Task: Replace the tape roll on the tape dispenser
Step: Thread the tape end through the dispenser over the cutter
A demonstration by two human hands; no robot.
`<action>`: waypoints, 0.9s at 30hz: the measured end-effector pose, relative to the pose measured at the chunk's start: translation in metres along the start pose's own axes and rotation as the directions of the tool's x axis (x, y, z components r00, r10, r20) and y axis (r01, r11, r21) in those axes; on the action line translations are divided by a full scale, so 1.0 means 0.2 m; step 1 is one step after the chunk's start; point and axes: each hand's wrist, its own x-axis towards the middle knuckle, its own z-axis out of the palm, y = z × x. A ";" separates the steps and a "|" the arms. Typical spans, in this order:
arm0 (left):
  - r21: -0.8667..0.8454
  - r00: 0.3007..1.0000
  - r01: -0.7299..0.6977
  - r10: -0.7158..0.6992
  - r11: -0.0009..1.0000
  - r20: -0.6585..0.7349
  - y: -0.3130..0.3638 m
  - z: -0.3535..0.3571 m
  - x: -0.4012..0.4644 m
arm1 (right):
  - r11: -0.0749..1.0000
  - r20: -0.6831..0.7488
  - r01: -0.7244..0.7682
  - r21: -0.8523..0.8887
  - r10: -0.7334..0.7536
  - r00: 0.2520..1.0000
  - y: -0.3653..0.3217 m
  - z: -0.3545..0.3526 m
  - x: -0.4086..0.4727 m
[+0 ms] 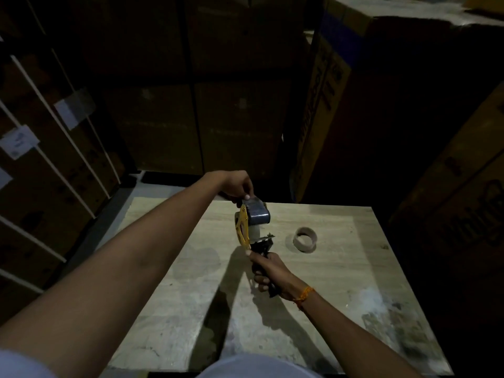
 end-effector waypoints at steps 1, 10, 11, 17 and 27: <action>-0.037 1.000 0.001 -0.001 0.999 -0.001 -0.01 0.00 0.00 | 1.000 0.017 0.020 0.000 -0.020 1.000 0.00 0.00 -0.01; -0.166 0.998 -0.045 0.039 0.985 -0.044 -0.05 -0.02 -0.03 | 1.000 -0.098 0.019 -0.003 -0.019 0.995 -0.01 0.01 0.01; -0.167 0.998 -0.050 0.043 0.985 -0.047 -0.05 -0.02 -0.03 | 1.000 -0.108 0.019 -0.022 -0.022 0.994 -0.01 0.01 0.01; -0.150 0.997 -0.078 0.075 0.986 -0.025 -0.05 -0.02 -0.02 | 0.995 -0.156 0.012 -0.103 -0.028 0.987 -0.01 0.02 0.00; -0.079 0.994 -0.108 0.105 0.991 -0.037 -0.05 -0.01 -0.02 | 0.994 -0.183 -0.027 -0.102 0.008 0.983 -0.02 0.02 0.01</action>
